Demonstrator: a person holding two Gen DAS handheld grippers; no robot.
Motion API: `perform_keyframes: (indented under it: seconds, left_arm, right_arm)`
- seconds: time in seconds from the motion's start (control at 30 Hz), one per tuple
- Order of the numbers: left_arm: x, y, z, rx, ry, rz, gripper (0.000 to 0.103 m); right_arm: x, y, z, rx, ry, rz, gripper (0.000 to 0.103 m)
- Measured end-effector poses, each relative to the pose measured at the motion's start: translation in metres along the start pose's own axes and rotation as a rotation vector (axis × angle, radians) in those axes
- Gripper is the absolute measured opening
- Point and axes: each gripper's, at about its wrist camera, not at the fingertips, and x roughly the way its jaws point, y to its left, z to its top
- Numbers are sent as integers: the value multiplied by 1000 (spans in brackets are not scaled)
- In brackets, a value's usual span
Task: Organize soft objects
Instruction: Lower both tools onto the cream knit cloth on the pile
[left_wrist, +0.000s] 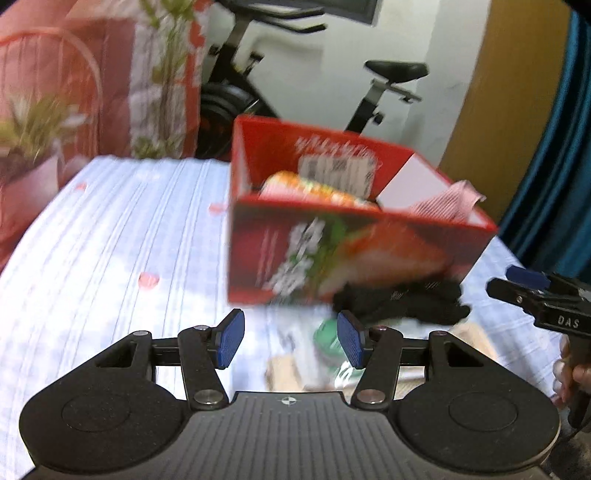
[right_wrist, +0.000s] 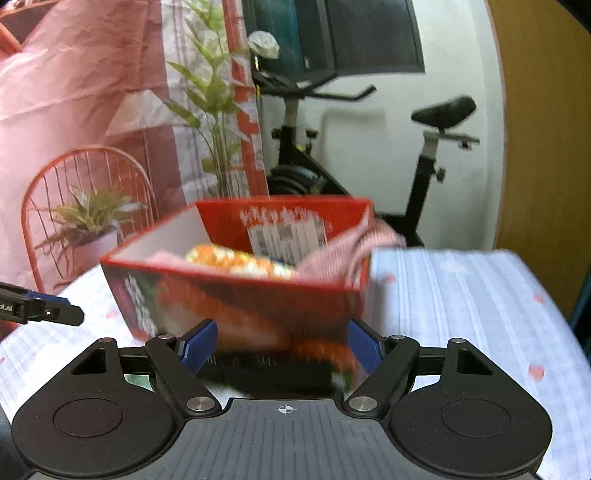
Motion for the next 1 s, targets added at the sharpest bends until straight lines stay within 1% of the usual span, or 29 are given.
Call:
perform_keyframes:
  seconds: [0.13,0.23,0.33,0.43,0.57,0.73,0.8,0.83,0.9,0.93,0.97,1.0]
  left_arm:
    - [7,7,-19,-39,34,0,58]
    - [12,6,-31,-49,54,-2,58]
    - [16,4,-41,-57,72,-1,58]
    - [21,1,-47,-67,90,-1,58]
    - [22,0,-51,-69,85,5,58]
    - [21,0,-56,-95,80,4,58]
    - [21,-2,-60,-90,80,10,58]
    - [22,-4,-62,-82,84,14,58]
    - [22,-7,-63,-65,79,17,53]
    - [21,-8,-63,-59,78,7,42]
    - [20,-9,-62,-49,75,-7,34]
    - [19,-12,-62,-32,70,-8,32]
  right_arm:
    - [7,-3,-32,10,58,-24,73]
    - [11,-5,-53,30,101,-31,71]
    - [15,-5,-67,56,126,-35,70]
    - [17,-5,-75,65,134,-44,68]
    - [19,-7,-82,71,144,-39,68]
    - [17,-9,-87,66,119,-41,67]
    - [16,-7,-88,55,116,-40,64]
    - [16,-8,-88,54,116,-34,61]
    - [16,-8,-88,59,117,-22,56]
    - [16,-8,-87,65,118,-12,52]
    - [16,-9,-87,68,118,-3,49]
    - [15,-9,-87,70,117,1,48]
